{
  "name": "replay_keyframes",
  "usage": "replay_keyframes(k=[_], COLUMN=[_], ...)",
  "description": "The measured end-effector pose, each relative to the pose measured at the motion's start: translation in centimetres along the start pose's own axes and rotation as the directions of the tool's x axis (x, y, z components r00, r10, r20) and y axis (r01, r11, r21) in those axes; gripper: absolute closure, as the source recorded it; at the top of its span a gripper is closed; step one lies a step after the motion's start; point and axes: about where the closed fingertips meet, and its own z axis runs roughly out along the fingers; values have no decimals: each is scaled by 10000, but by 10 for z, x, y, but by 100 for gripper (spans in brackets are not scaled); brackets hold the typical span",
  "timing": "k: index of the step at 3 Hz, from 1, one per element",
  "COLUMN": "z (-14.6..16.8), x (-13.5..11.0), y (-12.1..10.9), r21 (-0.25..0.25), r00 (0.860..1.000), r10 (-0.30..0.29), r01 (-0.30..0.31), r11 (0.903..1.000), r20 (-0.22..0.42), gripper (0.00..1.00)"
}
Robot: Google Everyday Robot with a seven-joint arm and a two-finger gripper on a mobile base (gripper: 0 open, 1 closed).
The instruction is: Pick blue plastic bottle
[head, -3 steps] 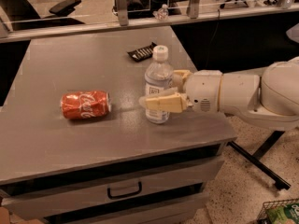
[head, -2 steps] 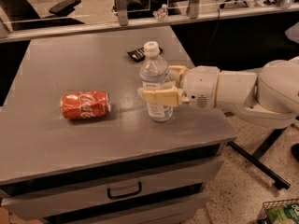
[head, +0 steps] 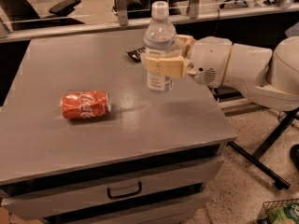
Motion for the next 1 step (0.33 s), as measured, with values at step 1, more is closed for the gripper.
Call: replay_keyframes(k=[1], z=[0], x=[0], y=[0], r21=[0], r00=[10000], r10=[0], r01=[0], r11=[10000], r20=[0], gripper=[100])
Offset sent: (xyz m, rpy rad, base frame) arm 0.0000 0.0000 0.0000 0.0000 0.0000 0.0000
